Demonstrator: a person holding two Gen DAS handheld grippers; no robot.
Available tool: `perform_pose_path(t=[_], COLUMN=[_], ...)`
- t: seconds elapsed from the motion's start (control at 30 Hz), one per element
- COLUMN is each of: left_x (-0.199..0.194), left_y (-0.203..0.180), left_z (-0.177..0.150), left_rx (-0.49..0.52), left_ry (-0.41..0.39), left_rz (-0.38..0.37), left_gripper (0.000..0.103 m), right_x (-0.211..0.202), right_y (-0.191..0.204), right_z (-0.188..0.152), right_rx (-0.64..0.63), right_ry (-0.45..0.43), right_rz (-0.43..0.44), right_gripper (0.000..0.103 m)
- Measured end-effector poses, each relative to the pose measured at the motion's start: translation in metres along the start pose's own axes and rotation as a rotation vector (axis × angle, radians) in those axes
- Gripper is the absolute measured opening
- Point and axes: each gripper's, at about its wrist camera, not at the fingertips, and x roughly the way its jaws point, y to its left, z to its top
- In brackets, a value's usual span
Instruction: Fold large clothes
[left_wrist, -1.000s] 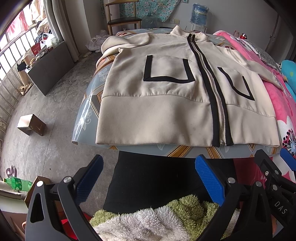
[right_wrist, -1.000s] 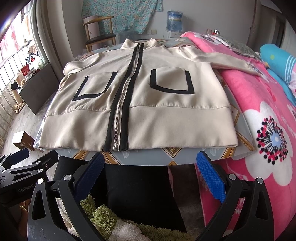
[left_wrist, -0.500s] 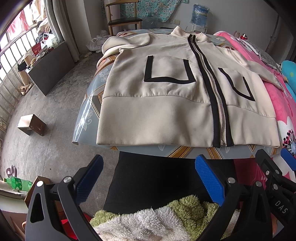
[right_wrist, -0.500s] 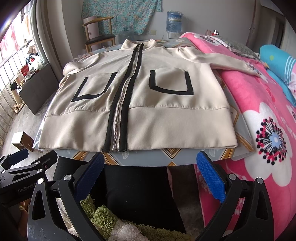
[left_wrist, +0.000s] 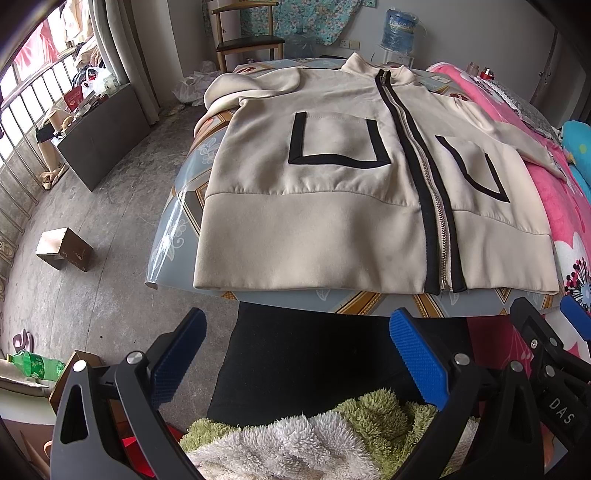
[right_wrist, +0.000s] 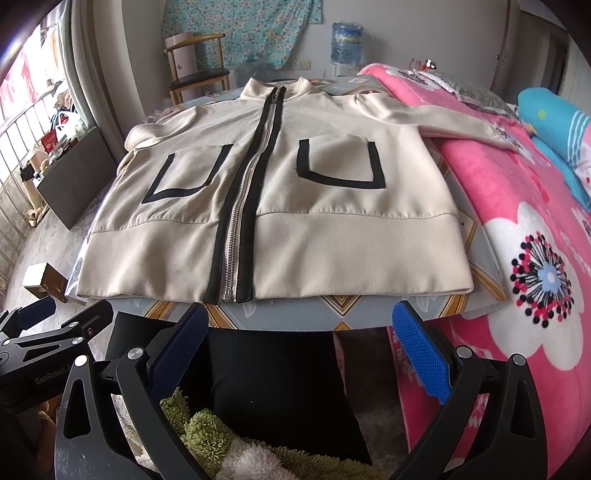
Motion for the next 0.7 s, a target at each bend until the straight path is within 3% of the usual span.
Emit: perform_pose_path(t=[0.7], left_x=[-0.0013], left_y=[0.0017], left_z=[0.0027], left_rx=[-0.002], left_ry=[-0.001], left_rz=[-0.001], left_gripper=[0.098], right_x=[0.0003], right_y=[0.0001], right_z=[-0.0012], right_rx=[0.000], right_ry=[-0.002], right_rz=[-0.002], right_gripper=[0.096])
